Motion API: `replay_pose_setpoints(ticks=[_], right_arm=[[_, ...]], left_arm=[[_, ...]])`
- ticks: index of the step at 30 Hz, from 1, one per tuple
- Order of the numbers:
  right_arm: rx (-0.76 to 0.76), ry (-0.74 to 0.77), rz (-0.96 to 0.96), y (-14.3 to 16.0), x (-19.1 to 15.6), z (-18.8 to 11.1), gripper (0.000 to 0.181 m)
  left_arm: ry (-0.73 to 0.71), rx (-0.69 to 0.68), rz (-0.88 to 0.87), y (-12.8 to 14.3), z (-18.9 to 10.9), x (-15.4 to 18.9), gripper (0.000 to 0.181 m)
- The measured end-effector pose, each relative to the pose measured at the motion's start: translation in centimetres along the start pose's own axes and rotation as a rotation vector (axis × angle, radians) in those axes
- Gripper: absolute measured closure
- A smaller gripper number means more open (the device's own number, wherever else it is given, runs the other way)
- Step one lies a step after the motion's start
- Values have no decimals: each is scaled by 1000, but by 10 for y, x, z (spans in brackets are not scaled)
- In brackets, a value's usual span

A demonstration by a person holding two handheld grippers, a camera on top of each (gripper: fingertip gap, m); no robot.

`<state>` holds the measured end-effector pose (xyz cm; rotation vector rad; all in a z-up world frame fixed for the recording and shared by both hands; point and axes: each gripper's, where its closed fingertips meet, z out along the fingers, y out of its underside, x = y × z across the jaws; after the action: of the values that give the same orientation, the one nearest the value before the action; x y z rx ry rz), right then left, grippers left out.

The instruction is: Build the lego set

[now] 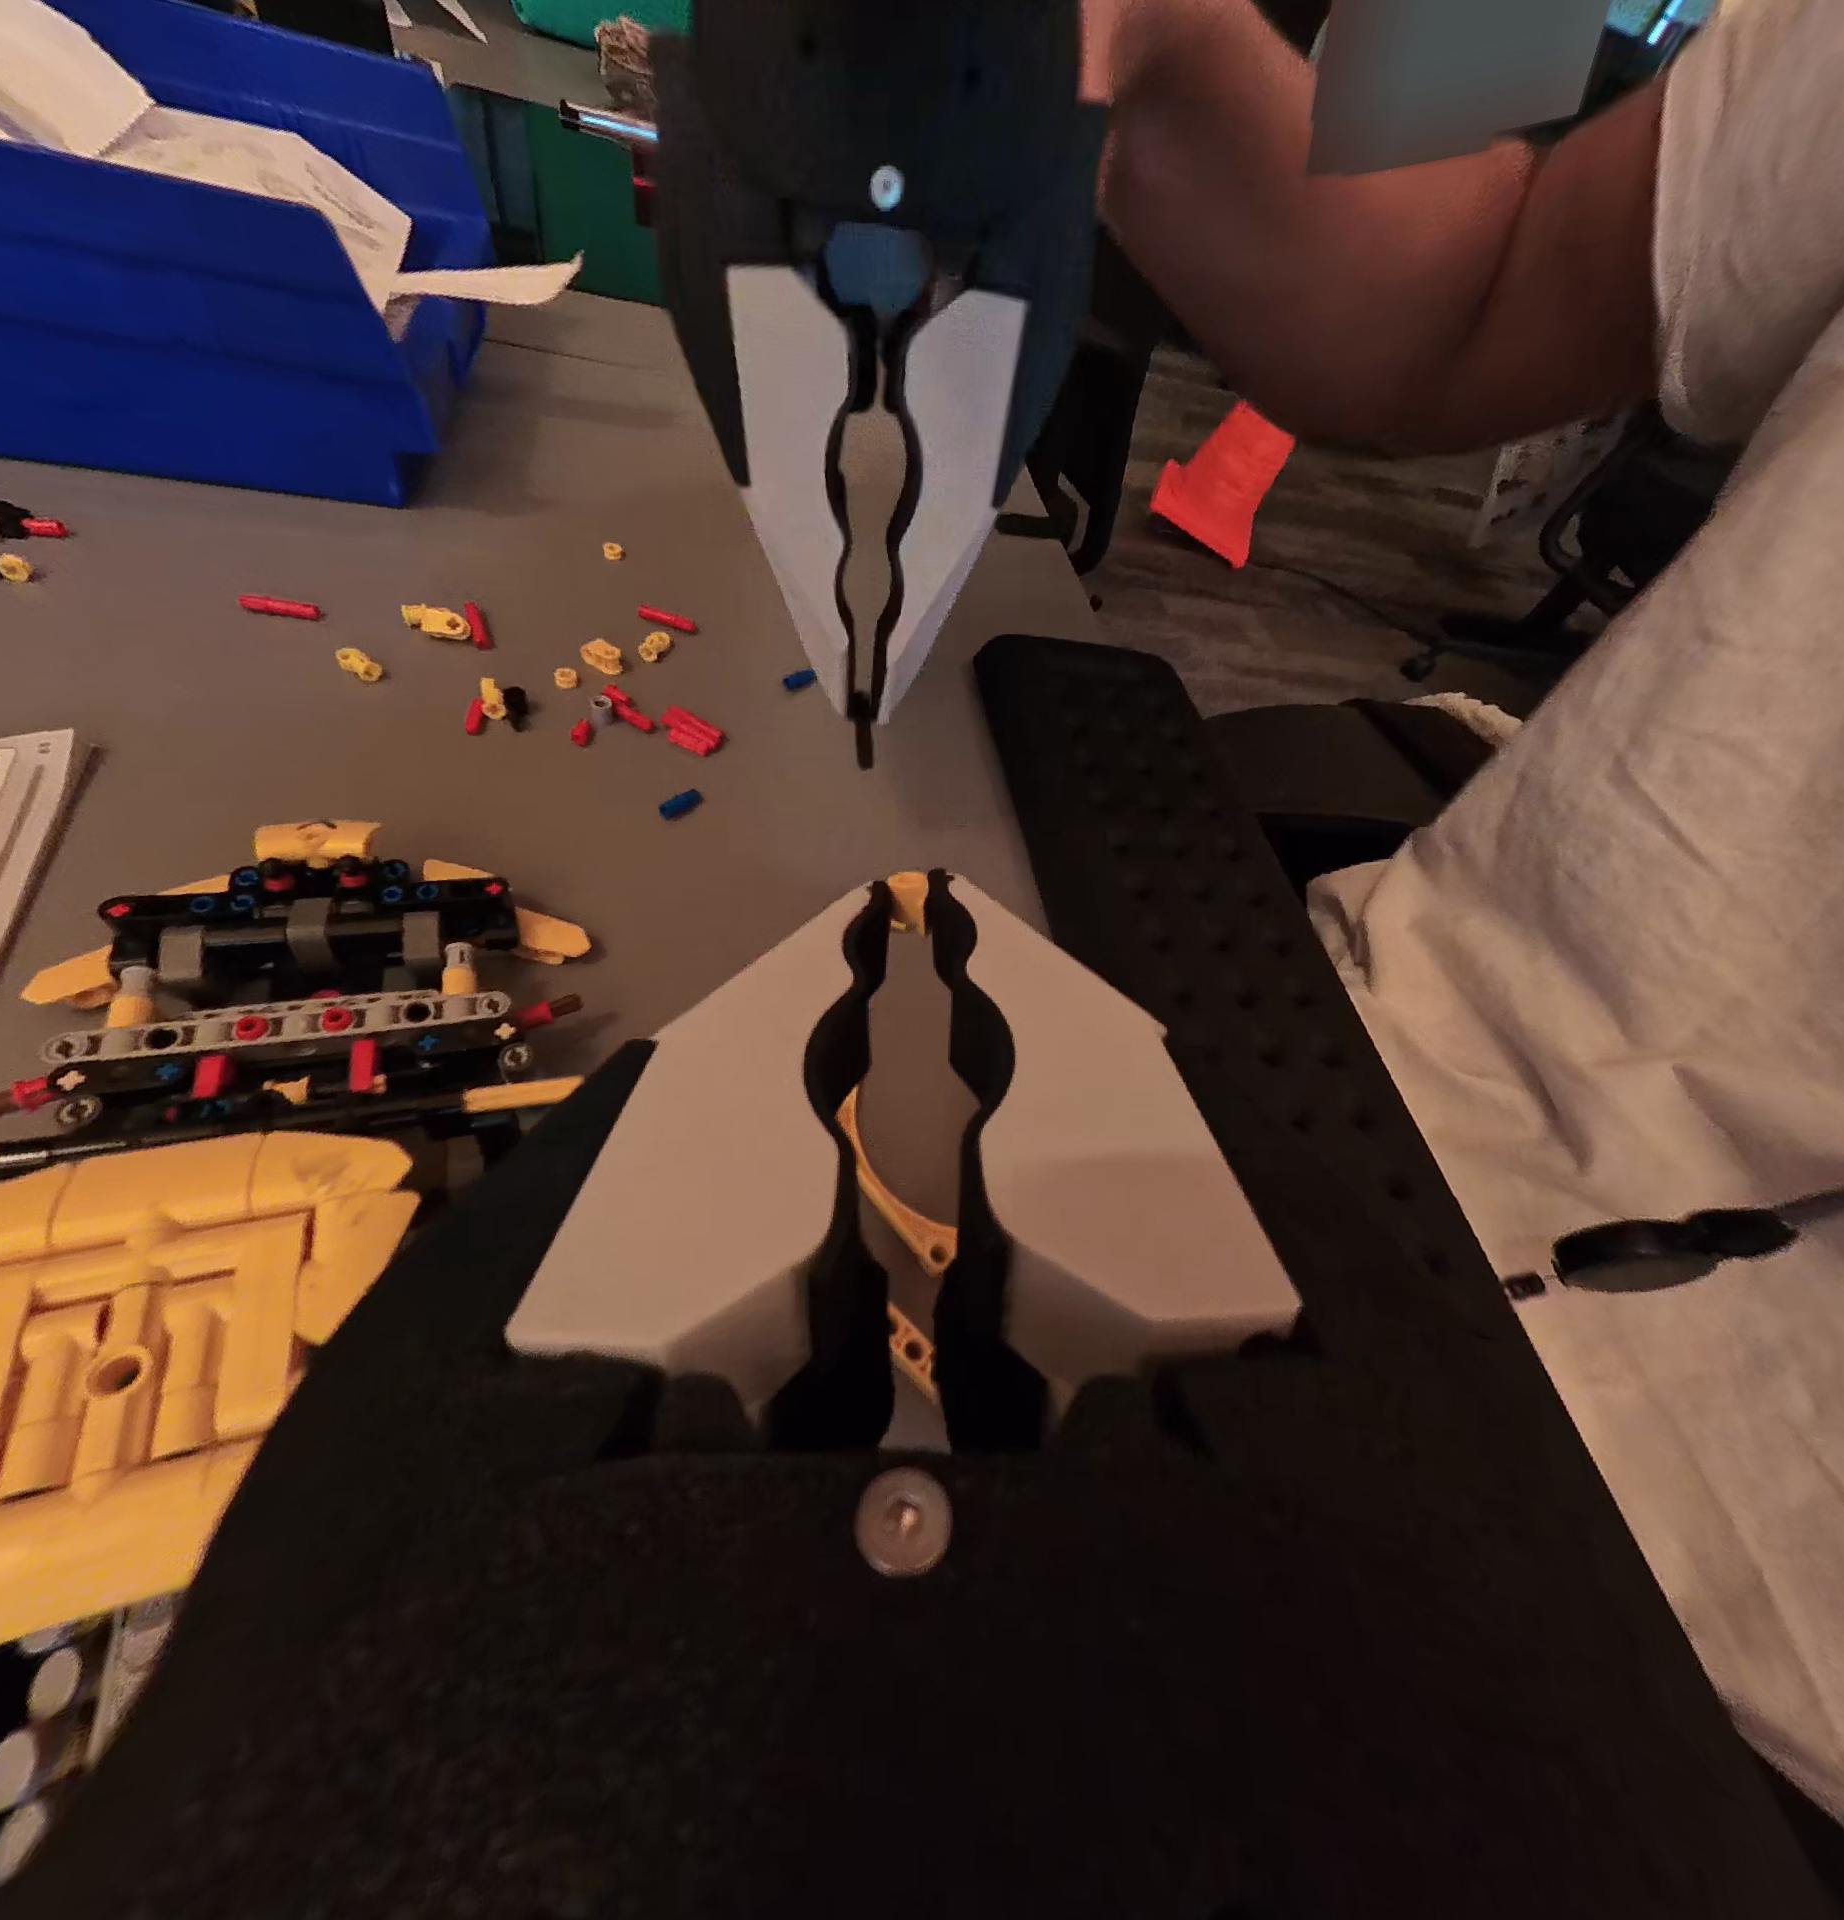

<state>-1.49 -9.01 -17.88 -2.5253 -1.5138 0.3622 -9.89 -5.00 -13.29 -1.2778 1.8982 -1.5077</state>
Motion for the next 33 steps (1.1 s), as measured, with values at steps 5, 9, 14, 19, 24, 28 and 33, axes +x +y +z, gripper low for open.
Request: replay_pose_setpoints(ticks=[5,9,14,19,24,28,33], right_arm=[[215,207,-77,-54,6,-16,178],[333,282,-111,-73,6,-25,177],[301,327,-132,-75,4,-28,177],[206,354,-158,-75,1,-26,177],[191,346,-160,-75,1,-22,177],[237,316,-143,-82,-3,-23,177],[227,314,-132,-79,3,-21,177]], left_arm=[[-12,51,10,-10,11,4,174],[-31,40,18,-8,14,1,174],[-38,52,48,-9,15,2,174],[-116,21,136,-7,20,-3,174],[-140,-5,162,-4,24,-4,174],[-150,1,181,-6,26,-2,174],[-193,-33,212,-3,25,-7,174]])
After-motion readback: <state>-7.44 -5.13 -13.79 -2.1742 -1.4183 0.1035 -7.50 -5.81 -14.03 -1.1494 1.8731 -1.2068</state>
